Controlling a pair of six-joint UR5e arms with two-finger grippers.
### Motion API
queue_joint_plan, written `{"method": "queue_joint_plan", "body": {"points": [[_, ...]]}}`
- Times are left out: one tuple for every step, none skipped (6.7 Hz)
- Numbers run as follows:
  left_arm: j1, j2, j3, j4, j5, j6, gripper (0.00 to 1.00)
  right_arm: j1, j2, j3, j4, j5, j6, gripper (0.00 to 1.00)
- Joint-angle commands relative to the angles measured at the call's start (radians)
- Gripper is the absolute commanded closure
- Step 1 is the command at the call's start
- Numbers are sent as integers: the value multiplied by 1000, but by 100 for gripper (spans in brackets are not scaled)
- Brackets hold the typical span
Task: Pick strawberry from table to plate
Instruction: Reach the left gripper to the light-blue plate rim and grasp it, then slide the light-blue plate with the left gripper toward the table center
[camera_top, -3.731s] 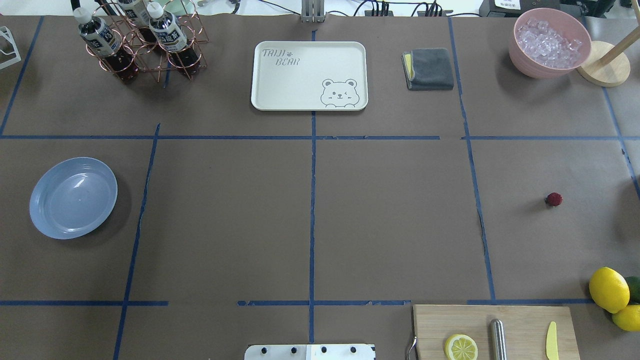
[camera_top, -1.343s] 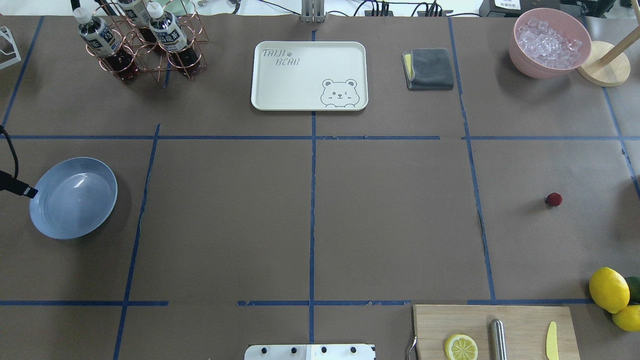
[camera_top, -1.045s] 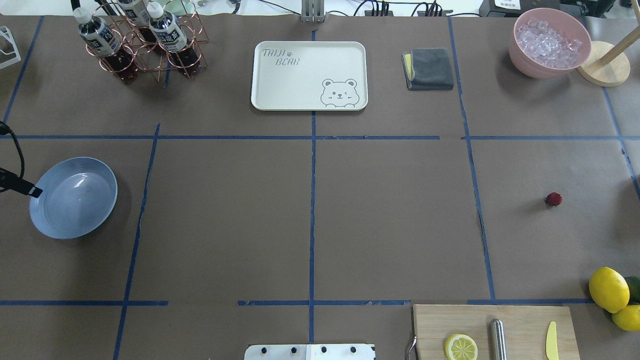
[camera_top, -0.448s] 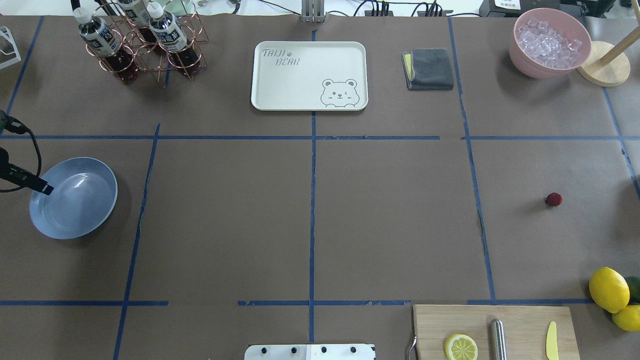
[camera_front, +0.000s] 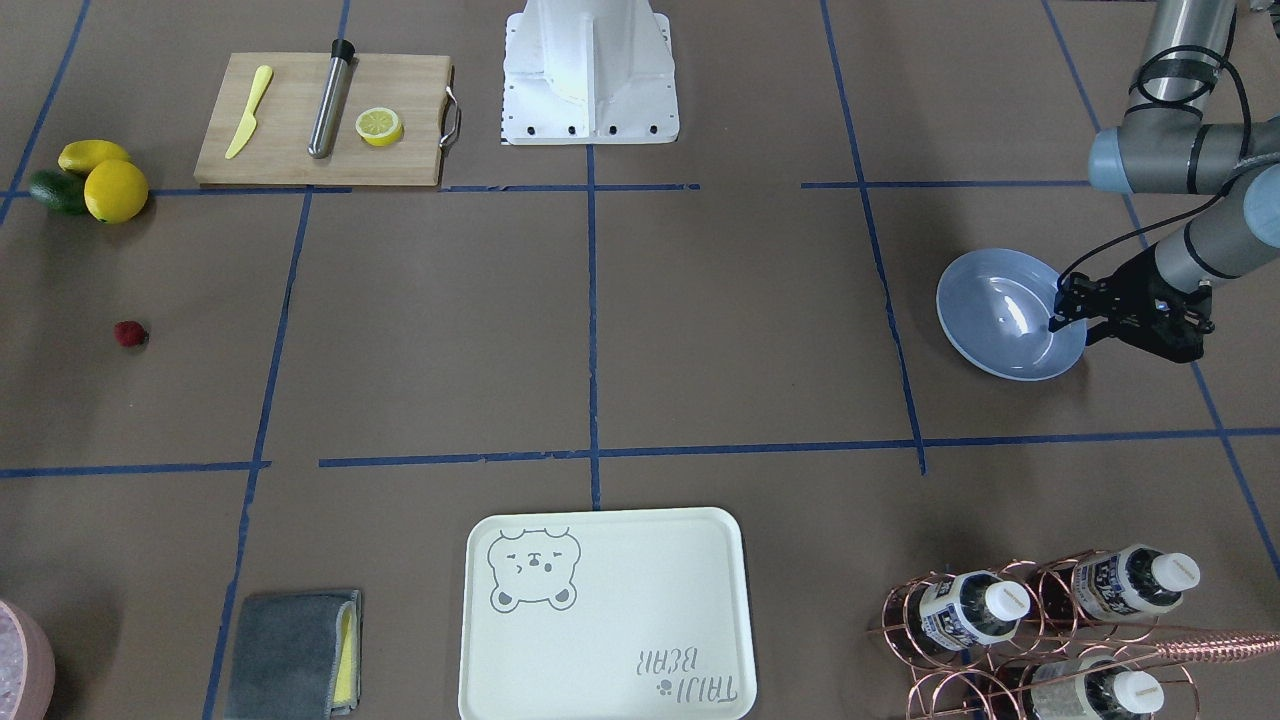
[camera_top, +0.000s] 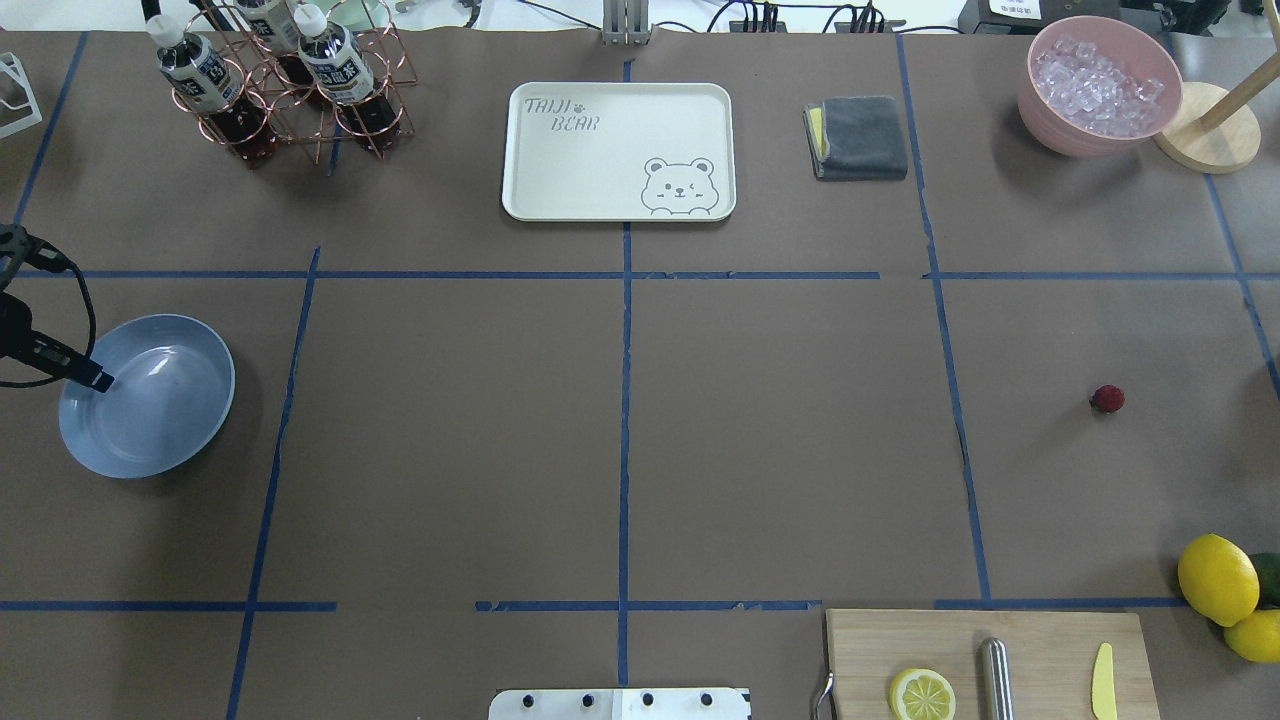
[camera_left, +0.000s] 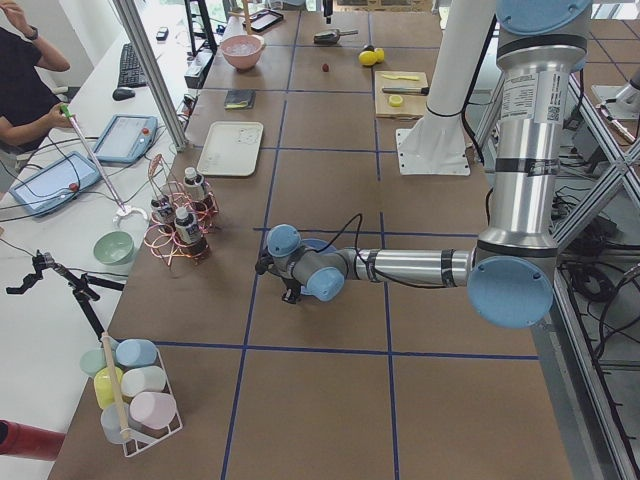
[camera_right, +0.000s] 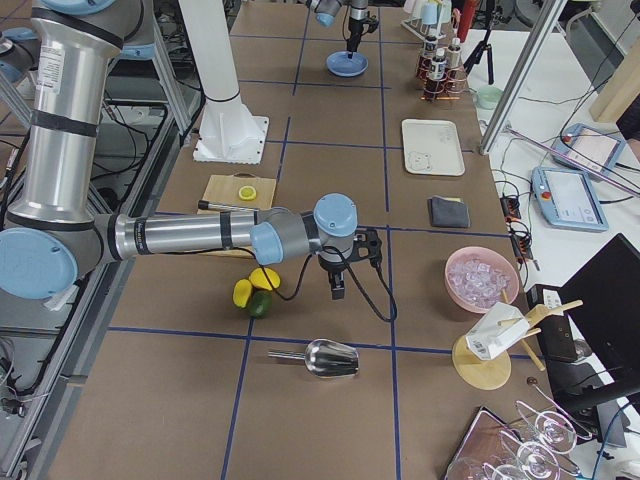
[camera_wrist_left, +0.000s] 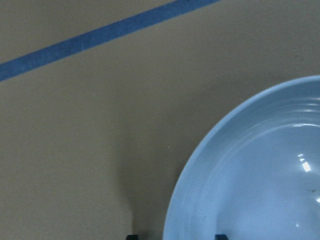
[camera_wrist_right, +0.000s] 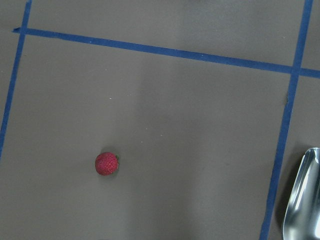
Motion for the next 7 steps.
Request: {"method": "queue_joint_plan", "body": {"points": [[1,1,-21,0,-2,-36,100,0,1,2,0,3,5,0],[1,-2,-88,2,-11,-151,100,0,0,2,0,3,5,0],[3,-40,-169,2,-11,-415,100,0,0,1,-2,45,8,0],[65,-78,-222,2,-9,-553,100,0,0,-2,0,88,10,0],[138,-146,-240,2,-3,-711,100,0,0,-2,0,84,16,0],[218,-241,-228,3,1,-876,100,0,0,-2,0,78,17,0],[313,-333,-224,3,12,-984,100,0,0,-2,1,75,17,0]]}}
